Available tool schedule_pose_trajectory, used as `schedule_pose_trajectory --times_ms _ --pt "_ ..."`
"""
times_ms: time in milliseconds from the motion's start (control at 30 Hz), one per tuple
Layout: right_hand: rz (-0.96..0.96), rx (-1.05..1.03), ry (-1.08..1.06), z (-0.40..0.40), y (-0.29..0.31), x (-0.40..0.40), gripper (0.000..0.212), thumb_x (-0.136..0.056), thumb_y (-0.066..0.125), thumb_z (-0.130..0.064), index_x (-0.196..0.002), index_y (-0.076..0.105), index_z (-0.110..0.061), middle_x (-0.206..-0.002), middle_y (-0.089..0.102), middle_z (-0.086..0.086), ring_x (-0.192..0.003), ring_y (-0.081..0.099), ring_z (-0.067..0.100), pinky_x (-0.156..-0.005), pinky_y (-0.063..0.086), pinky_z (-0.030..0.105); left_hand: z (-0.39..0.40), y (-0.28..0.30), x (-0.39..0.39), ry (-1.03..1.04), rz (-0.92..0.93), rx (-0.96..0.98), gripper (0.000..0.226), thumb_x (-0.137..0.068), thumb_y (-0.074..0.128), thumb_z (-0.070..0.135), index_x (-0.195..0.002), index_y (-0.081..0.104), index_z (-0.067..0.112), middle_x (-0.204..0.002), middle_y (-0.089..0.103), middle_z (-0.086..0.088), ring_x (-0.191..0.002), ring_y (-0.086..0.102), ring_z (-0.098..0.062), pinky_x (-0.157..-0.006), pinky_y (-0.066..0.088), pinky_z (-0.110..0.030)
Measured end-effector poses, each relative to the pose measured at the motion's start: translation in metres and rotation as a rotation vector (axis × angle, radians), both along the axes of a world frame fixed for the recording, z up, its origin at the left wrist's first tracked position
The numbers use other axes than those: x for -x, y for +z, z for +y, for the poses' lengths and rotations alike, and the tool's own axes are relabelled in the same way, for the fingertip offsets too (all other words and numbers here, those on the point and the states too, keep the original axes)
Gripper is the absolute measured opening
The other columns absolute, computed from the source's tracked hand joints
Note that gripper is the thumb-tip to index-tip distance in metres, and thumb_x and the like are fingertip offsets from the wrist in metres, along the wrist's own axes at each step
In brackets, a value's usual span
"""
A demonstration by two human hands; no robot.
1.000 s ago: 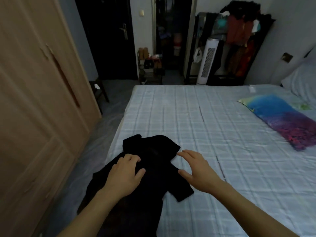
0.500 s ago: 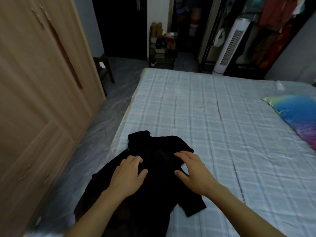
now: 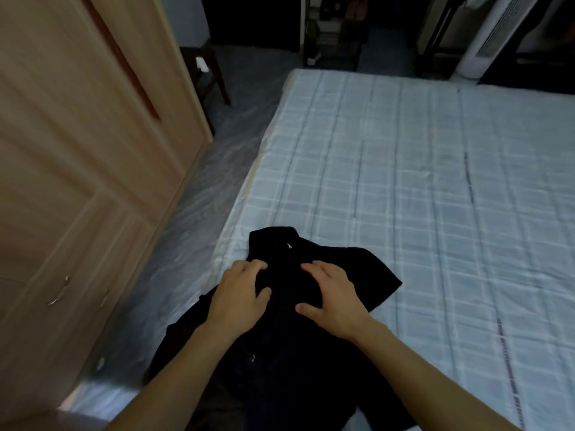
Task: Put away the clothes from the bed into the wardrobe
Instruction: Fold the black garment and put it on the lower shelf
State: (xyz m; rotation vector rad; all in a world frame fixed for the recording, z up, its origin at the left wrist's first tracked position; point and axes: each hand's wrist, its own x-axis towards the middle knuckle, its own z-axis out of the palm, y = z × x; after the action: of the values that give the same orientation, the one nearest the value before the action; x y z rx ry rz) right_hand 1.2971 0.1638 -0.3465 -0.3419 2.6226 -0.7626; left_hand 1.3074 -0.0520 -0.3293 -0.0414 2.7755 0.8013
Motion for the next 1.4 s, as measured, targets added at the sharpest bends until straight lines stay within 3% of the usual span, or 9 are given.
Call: schedule_pose_trajectory --times_ms 133,233,433,633,833,1067,1267,1300,1400 --pt "-0.028 -0.085 0.051 -0.018 -0.029 0.002 0.093 -0.084 0.068 -0.053 -0.156 0.017 -0.028 -0.158 0.027 0.000 -0.145 0.023 0.023 -0.119 0.025 0.045 0.006 -0.027 0.006 0.003 -0.054 0.069 0.052 -0.091 0.067 0.028 -0.139 0.047 0.028 -0.144 0.040 -0.002 -0.126 0.043 -0.022 -0.105 0.043 -0.039" --pt "0.053 -0.128 -0.001 -0.022 -0.037 0.002 0.084 -0.088 0.066 -0.048 -0.155 0.023 -0.023 -0.148 0.040 -0.001 -0.137 0.037 0.022 -0.117 0.028 0.039 0.008 -0.037 0.011 -0.017 -0.044 0.242 0.058 -0.088 0.068 0.032 -0.139 0.043 0.029 -0.149 0.035 -0.003 -0.135 0.035 -0.027 -0.106 0.040 -0.044" --pt "0.132 -0.019 -0.043 -0.018 -0.035 0.008 0.026 -0.096 0.061 -0.029 -0.121 0.061 -0.021 -0.120 0.056 -0.001 -0.110 0.049 0.021 -0.092 0.041 0.033 0.007 -0.034 0.006 -0.045 -0.063 0.162 0.032 -0.086 0.073 0.032 -0.110 0.052 0.027 -0.112 0.050 0.003 -0.097 0.056 -0.017 -0.083 0.048 -0.036" --pt "0.160 0.103 -0.027 -0.003 -0.016 -0.006 0.008 -0.094 0.061 -0.016 -0.100 0.066 -0.015 -0.103 0.061 -0.004 -0.095 0.054 0.017 -0.087 0.047 0.035 0.009 -0.009 -0.029 -0.040 0.036 0.030 0.025 -0.084 0.077 0.029 -0.103 0.061 0.025 -0.089 0.054 0.011 -0.081 0.056 -0.009 -0.074 0.053 -0.032" --pt "0.134 0.257 -0.095 0.020 0.018 -0.031 0.003 -0.091 0.066 -0.017 -0.093 0.064 -0.020 -0.092 0.061 -0.010 -0.084 0.058 0.005 -0.079 0.049 0.025 0.018 0.027 -0.054 -0.058 0.103 -0.036 0.026 -0.083 0.077 0.031 -0.105 0.063 0.028 -0.092 0.057 0.015 -0.083 0.058 -0.005 -0.077 0.054 -0.032" --pt "0.195 0.262 -0.158 0.056 0.053 -0.067 0.005 -0.088 0.068 -0.014 -0.087 0.065 -0.018 -0.088 0.064 -0.008 -0.083 0.061 0.009 -0.080 0.051 0.031 0.045 0.060 -0.088 -0.090 0.077 -0.104 0.027 -0.087 0.074 0.030 -0.110 0.063 0.027 -0.098 0.059 0.011 -0.089 0.058 -0.006 -0.083 0.054 -0.032" --pt "0.249 0.256 -0.210 0.087 0.072 -0.121 0.017 -0.088 0.067 -0.013 -0.084 0.060 -0.027 -0.084 0.061 -0.015 -0.080 0.060 0.002 -0.075 0.044 0.015 0.066 0.083 -0.113 -0.064 0.066 -0.246 0.035 -0.084 0.078 0.019 -0.113 0.061 0.028 -0.108 0.062 0.012 -0.098 0.060 -0.004 -0.093 0.051 -0.024" --pt "0.255 0.261 -0.237 0.093 0.075 -0.130 0.016 -0.087 0.067 -0.013 -0.084 0.060 -0.027 -0.084 0.062 -0.014 -0.081 0.060 0.003 -0.075 0.043 0.012 0.069 0.088 -0.117 -0.071 0.053 -0.271 0.036 -0.084 0.078 0.016 -0.113 0.060 0.029 -0.109 0.061 0.013 -0.095 0.059 -0.003 -0.090 0.051 -0.021" --pt "0.282 0.295 -0.344 0.115 0.083 -0.160 0.007 -0.088 0.067 -0.010 -0.086 0.066 -0.017 -0.086 0.067 -0.010 -0.084 0.064 0.007 -0.076 0.046 0.012 0.085 0.103 -0.126 -0.133 -0.004 -0.323 0.039 -0.084 0.077 0.011 -0.110 0.057 0.033 -0.099 0.057 0.012 -0.068 0.053 -0.003 -0.063 0.045 -0.010"
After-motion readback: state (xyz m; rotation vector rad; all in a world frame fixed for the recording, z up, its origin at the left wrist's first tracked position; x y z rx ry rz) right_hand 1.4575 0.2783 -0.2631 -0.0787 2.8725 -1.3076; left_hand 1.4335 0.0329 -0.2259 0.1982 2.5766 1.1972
